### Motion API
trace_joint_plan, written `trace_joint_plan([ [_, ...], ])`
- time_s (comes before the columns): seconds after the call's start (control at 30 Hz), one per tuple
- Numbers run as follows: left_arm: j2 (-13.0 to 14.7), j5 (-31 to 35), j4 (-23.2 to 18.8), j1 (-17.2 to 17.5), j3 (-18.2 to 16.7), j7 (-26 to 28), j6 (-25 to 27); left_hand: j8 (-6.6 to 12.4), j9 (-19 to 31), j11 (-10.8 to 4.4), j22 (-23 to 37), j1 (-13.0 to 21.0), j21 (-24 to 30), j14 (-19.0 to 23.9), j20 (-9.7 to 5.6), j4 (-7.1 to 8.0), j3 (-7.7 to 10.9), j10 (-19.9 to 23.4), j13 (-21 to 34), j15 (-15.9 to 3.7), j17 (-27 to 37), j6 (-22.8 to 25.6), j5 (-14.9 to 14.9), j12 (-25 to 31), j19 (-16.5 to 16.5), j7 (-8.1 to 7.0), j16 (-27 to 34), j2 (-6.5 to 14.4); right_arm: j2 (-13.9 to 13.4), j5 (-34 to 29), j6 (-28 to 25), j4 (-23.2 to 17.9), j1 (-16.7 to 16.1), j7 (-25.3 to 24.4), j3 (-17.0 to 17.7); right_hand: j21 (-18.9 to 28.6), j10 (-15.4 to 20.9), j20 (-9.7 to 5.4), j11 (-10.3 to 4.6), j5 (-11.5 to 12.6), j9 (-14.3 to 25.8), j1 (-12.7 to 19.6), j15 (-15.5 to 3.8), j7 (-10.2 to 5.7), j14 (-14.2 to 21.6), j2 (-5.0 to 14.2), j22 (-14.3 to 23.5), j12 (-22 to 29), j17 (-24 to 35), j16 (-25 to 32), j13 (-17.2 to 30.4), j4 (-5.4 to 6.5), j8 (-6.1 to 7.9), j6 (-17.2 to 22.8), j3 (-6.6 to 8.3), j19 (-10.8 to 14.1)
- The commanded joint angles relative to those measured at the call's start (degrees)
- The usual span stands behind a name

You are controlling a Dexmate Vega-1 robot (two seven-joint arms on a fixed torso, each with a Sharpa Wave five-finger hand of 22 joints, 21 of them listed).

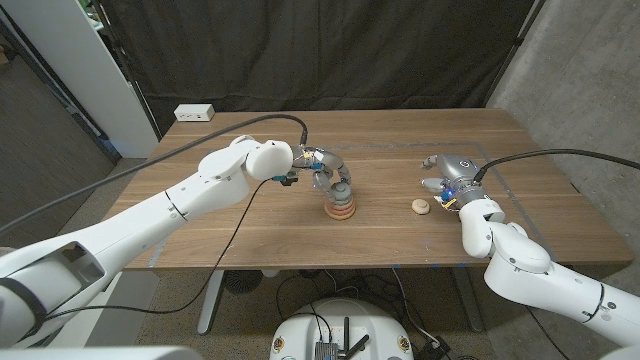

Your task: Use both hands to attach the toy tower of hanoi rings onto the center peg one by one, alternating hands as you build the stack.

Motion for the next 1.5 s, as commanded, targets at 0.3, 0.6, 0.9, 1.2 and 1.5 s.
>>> trace_joint_plan([
  [0.3,0.2,4.5,-1.6,-0.4,-0.4,-2.5,-1.0,-0.40,-0.4,0.13,0.0,-3.8,-1.0,-1.1,-5.23,0.36,-1.49,-3.9,-0.1,-3.27,-0.2,-3.7,-0.6,-1.0,-1.1,-0.77,-0.6,-1.4,0.2,0.3,-0.1,0.2,0.3,-0.4,-0.1,0.2,0.4,0.00,-0.04,0.1,0.3,-0.3,-0.05,0.10,-0.3,0.22,0.1,0.0,0.1,0.5,0.3,-0.08,-0.07,0.3,0.74,0.7],
  [0.6,2.3,4.4,-4.1,2.2,-3.4,-2.1,1.7,-0.18,-0.5,0.35,0.1,-4.2,-1.2,-1.3,-5.32,0.35,-1.55,-4.0,-0.2,-3.27,-0.3,-3.9,-0.7,-0.8,-1.1,-0.56,-0.7,-1.3,0.1,0.2,0.5,0.4,0.5,-0.7,-0.1,0.1,0.0,0.01,-0.03,0.0,0.3,-0.4,-0.04,0.08,-0.2,0.08,0.1,-0.2,0.3,0.8,0.3,-0.16,-0.15,0.1,0.78,0.7],
  [0.9,5.5,2.4,-7.5,6.8,-8.2,0.6,6.4,0.00,-0.6,0.49,0.1,-4.4,-1.4,-1.5,-5.40,0.19,-1.45,-4.0,-0.3,-3.26,-0.3,-4.0,-0.6,-0.6,-1.1,-0.45,-0.9,-1.1,0.2,0.1,2.6,0.9,0.7,-1.4,0.3,0.1,-1.1,0.00,0.02,0.0,0.3,-0.4,-0.05,0.26,-0.4,-0.12,0.1,-0.6,0.1,0.7,0.2,-0.23,-0.51,-0.7,0.81,0.6],
  [1.2,8.6,3.1,-11.3,11.7,-11.7,5.1,13.2,0.09,-0.8,0.12,0.2,-4.4,-1.4,-1.5,-5.41,-0.13,-1.31,-4.5,-0.6,-3.25,-0.1,-4.4,-0.6,-0.6,-1.0,-0.59,-0.8,-0.9,0.4,1.0,5.9,1.7,0.2,-2.2,1.3,0.2,-1.8,0.00,-0.20,0.0,0.4,-0.4,-0.06,0.32,-0.6,-0.37,0.2,-0.6,0.0,0.7,0.1,-0.36,-0.68,-1.2,0.91,0.7],
  [1.5,10.1,2.5,-12.8,18.1,-15.4,13.3,19.6,0.41,-1.0,-0.34,0.4,-4.6,-1.3,-1.3,-5.41,-0.33,-1.13,-4.0,-0.9,-3.25,0.2,-4.0,-0.6,-0.2,-0.6,-0.92,-0.6,-0.5,0.7,2.3,7.7,2.2,0.1,-1.3,2.2,0.0,-2.5,0.00,0.07,0.0,0.4,-0.3,-0.04,0.56,-0.7,-0.50,0.1,-0.7,0.1,0.7,0.1,-0.36,-0.75,-1.5,1.00,0.5],
])
